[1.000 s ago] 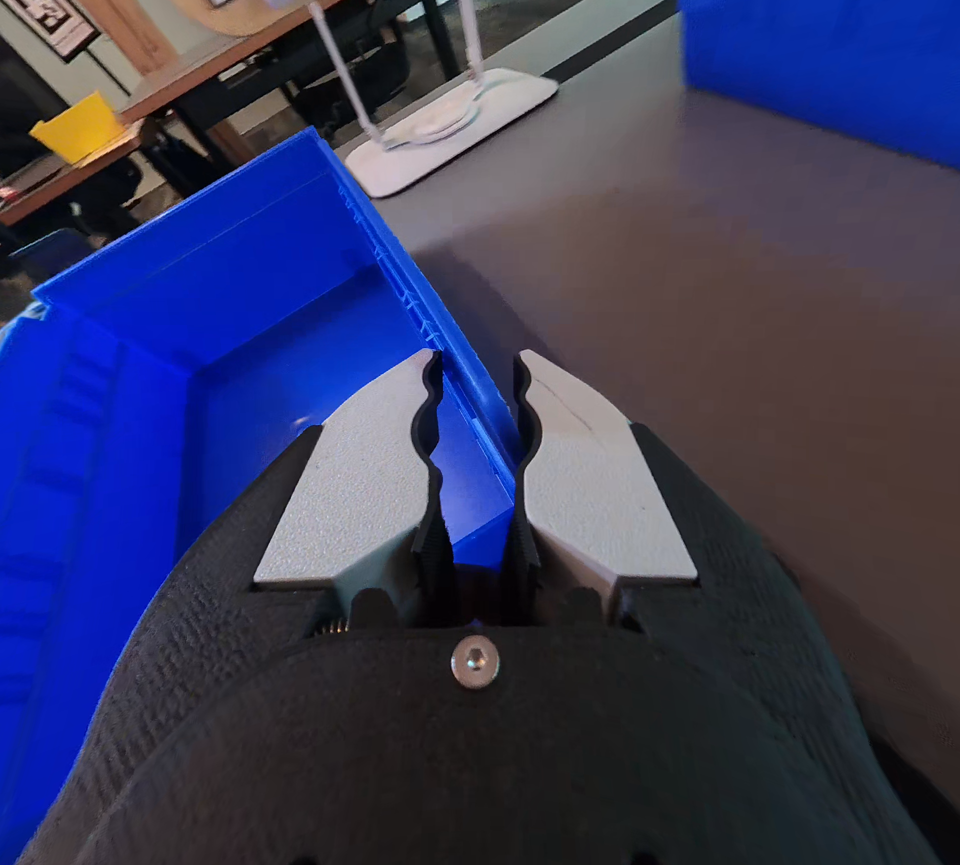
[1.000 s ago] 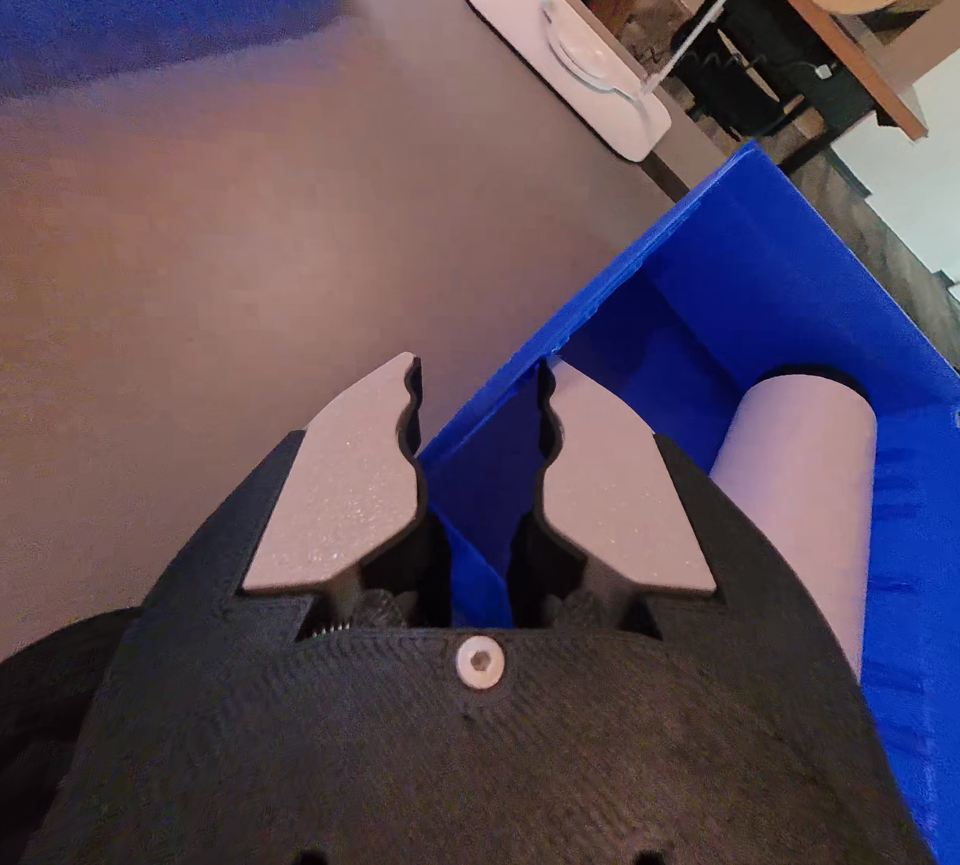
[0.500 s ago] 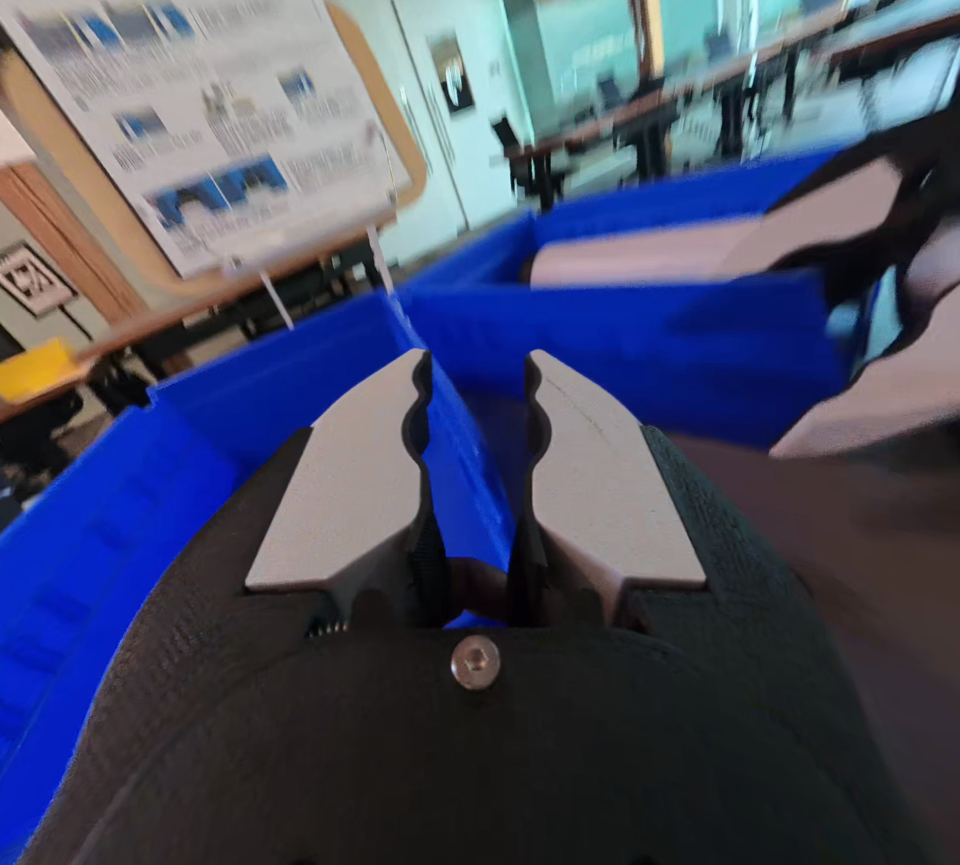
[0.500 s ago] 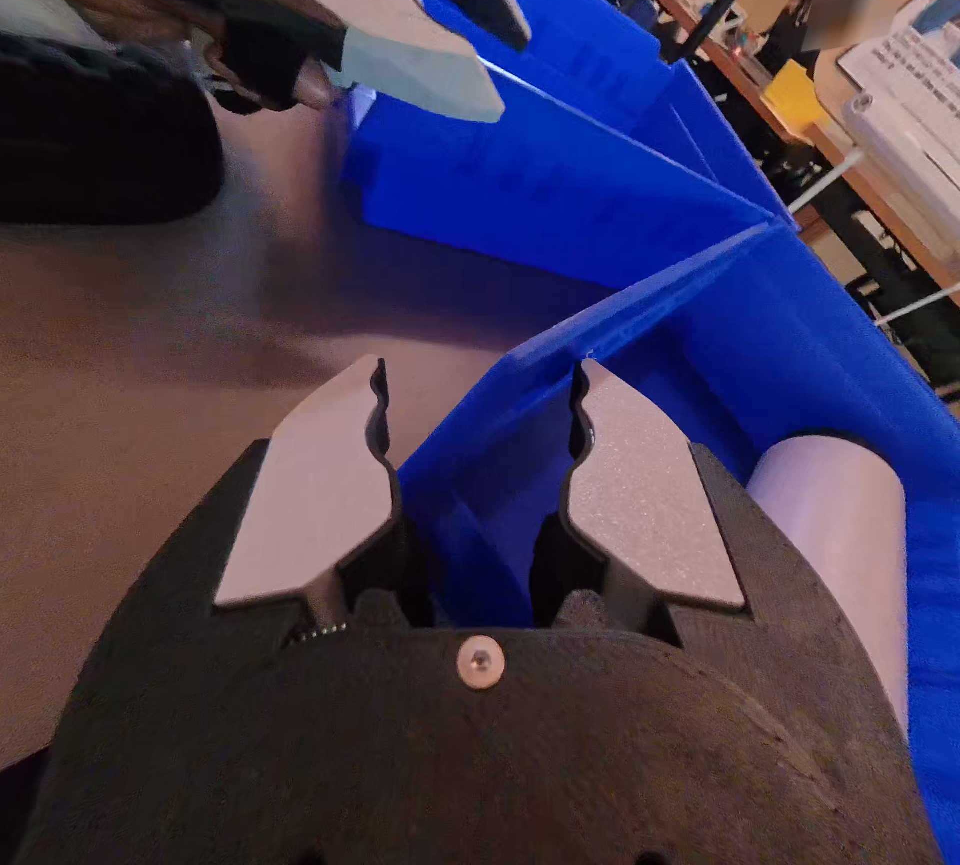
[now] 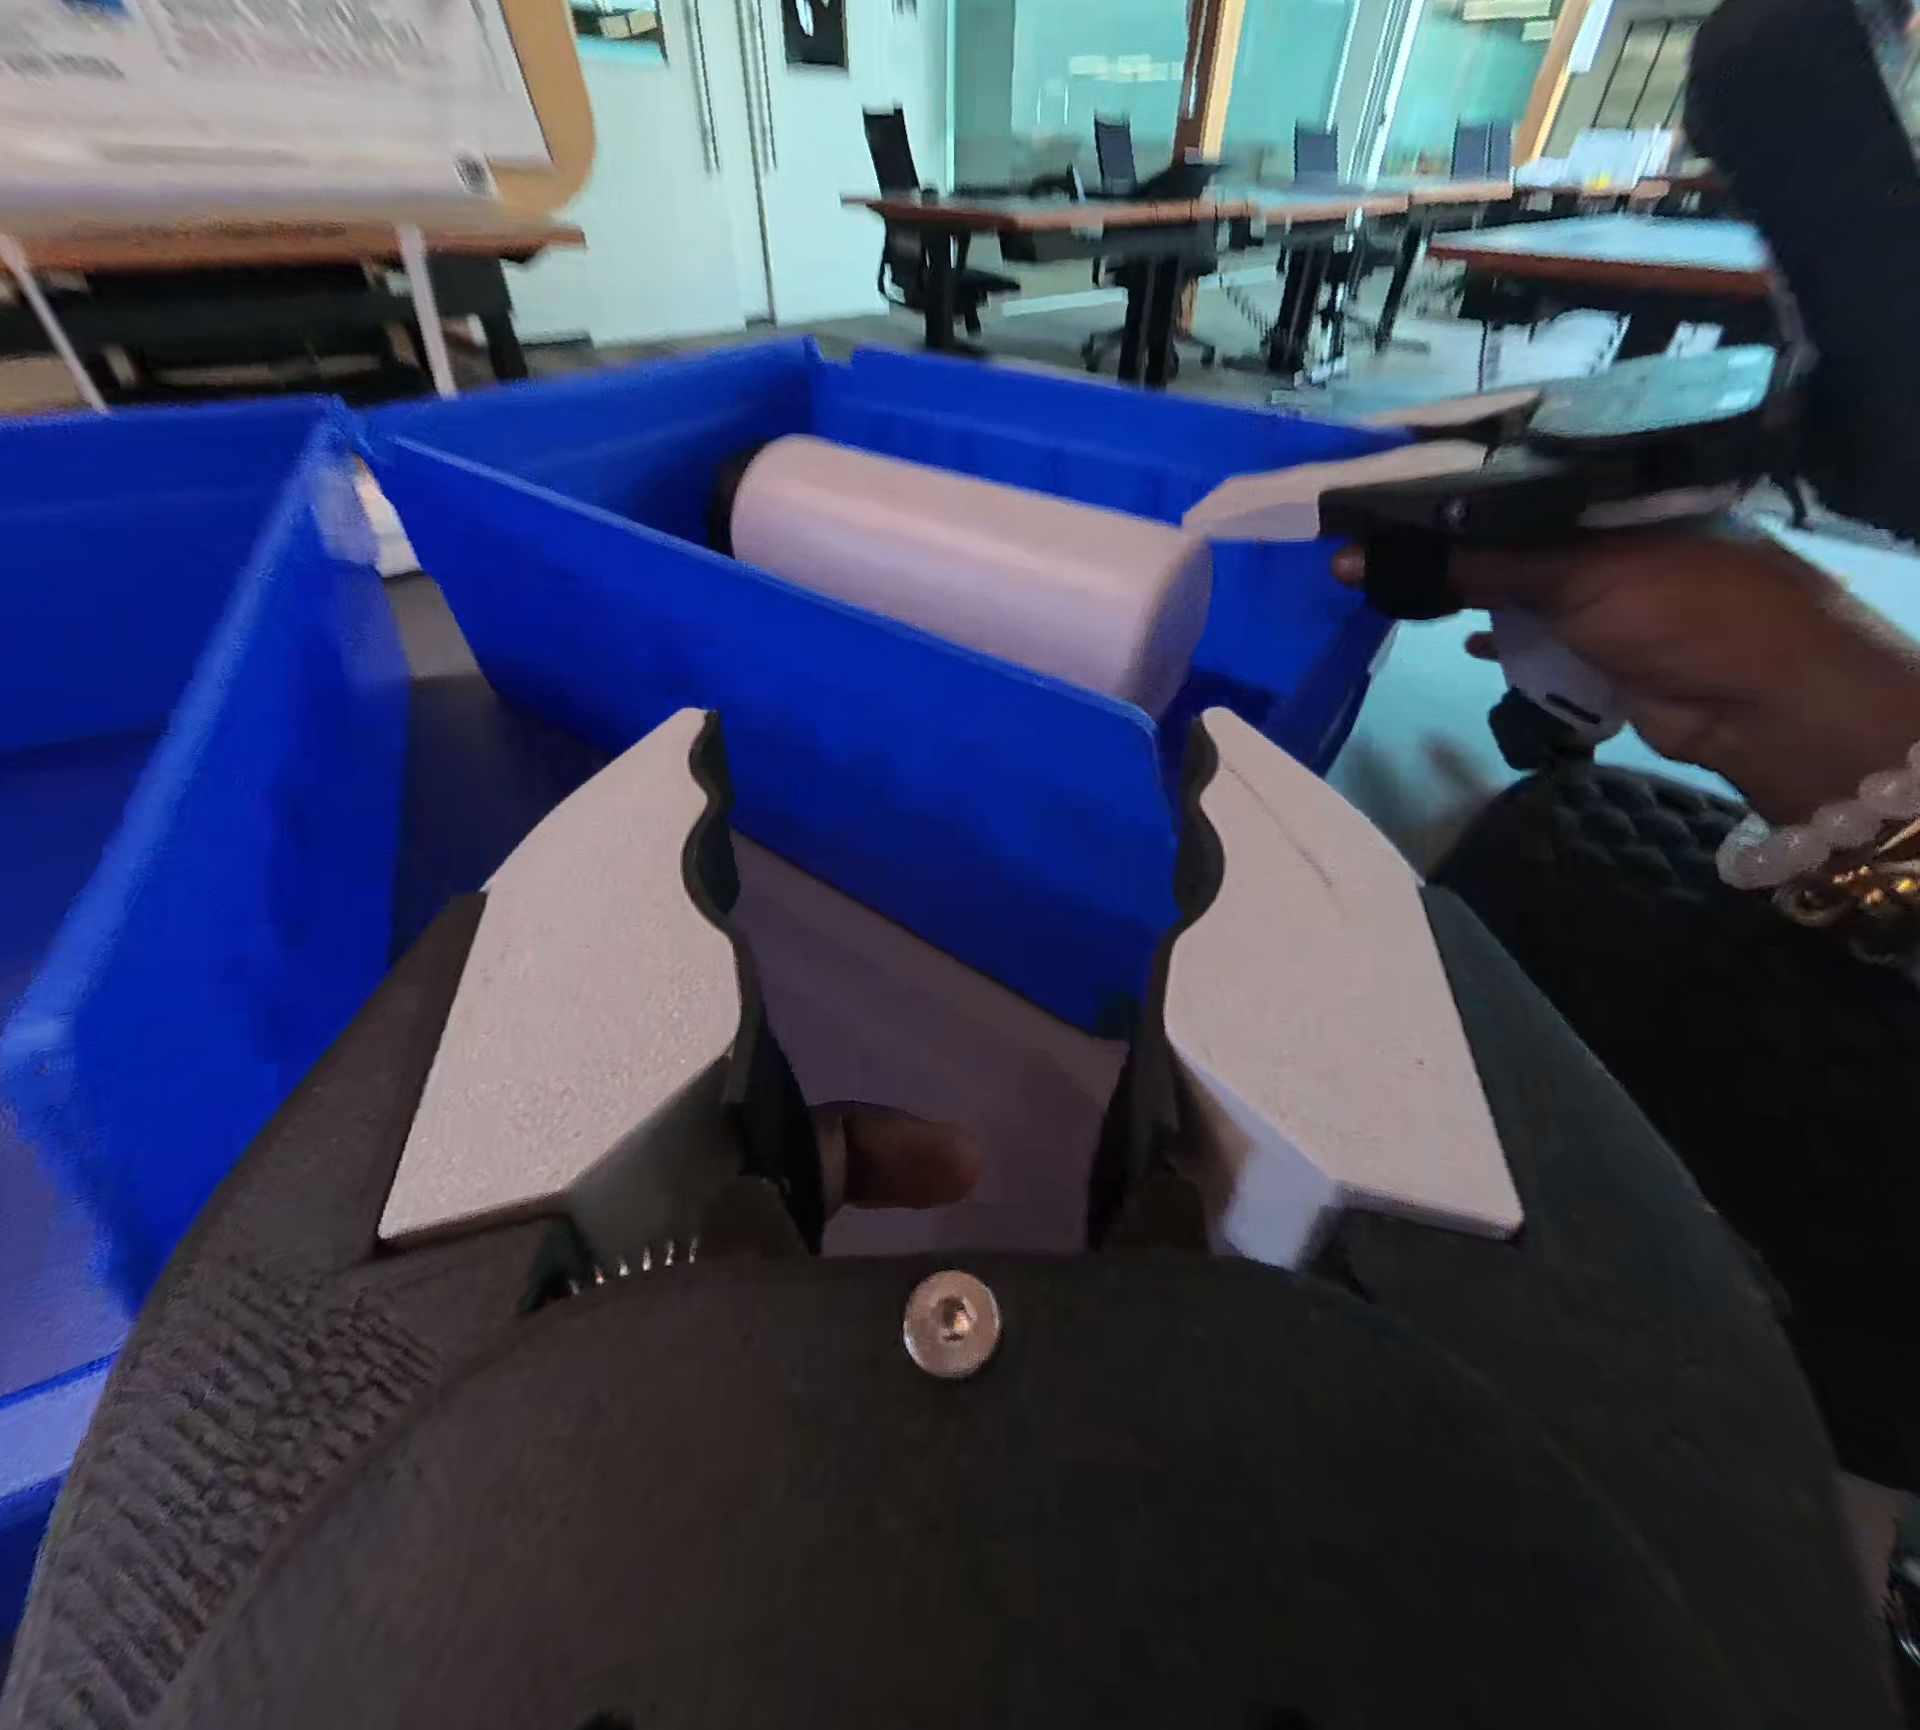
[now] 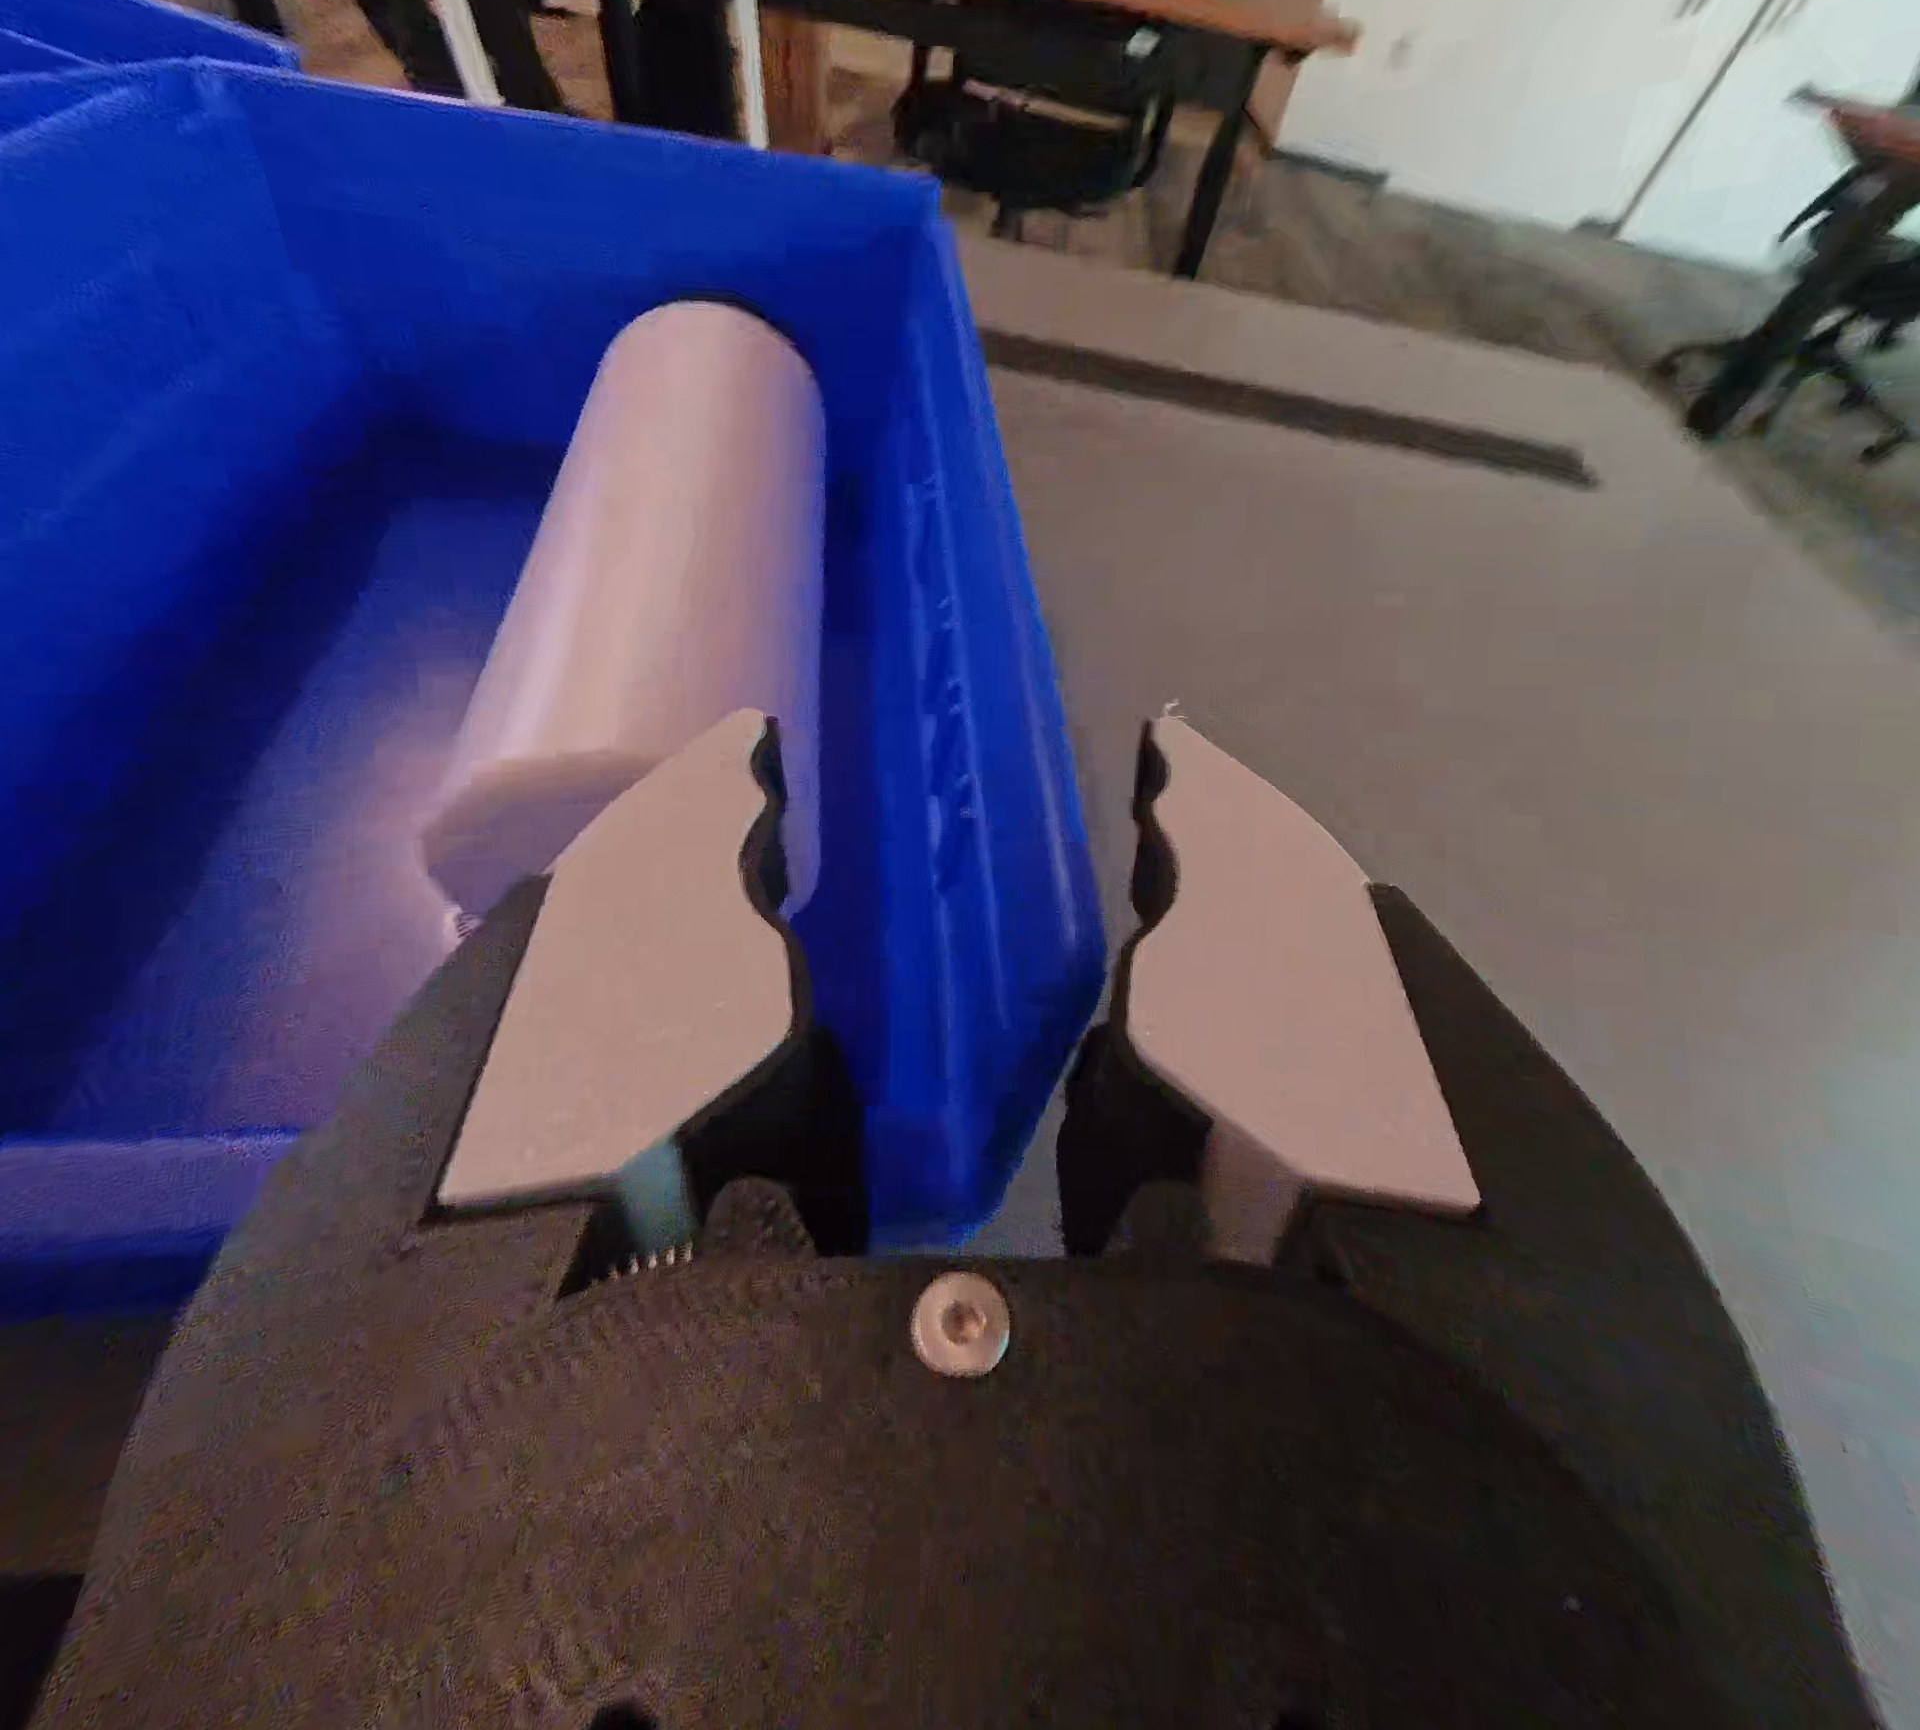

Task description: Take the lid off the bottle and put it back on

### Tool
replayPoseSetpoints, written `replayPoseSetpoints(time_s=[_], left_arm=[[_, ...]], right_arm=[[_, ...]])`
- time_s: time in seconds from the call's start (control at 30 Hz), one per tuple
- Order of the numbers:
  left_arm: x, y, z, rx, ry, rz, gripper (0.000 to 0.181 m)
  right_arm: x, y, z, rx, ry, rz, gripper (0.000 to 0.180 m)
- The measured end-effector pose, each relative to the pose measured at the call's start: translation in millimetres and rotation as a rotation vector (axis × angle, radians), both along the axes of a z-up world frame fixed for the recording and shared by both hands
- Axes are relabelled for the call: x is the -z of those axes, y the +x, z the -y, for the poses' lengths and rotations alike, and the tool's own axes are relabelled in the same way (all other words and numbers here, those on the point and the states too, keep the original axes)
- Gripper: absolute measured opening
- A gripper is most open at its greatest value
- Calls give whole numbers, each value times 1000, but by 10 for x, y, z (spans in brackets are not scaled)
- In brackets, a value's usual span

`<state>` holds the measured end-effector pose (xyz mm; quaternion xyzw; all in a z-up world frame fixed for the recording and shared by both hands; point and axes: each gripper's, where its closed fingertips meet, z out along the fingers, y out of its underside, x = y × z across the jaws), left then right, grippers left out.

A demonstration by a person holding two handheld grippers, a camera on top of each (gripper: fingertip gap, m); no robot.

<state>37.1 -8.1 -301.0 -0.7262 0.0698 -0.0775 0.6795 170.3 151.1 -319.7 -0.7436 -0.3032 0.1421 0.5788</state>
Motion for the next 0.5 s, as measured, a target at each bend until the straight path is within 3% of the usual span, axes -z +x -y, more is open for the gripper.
replayPoseSetpoints(time_s=[0.03,0.1,0.2,0.27,0.37,0.5], left_arm=[[76,30,-33,3,-44,-8,84],[169,26,-94,-19,-114,-32,85],[322,1,-180,-34,-235,-32,80],[365,5,-222,-26,-277,4,57],[338,-95,-262,-115,-253,-103,39],[183,-148,-268,-175,-186,-182,31]], right_arm=[[46,-23,26,-24,-63,-48,53],[69,-43,88,-81,-170,-108,9],[95,-58,123,-78,-241,-114,6],[96,-80,152,-82,-213,-63,6],[70,-82,170,-70,-126,44,7],[-139,-57,216,-35,-8,80,7]])
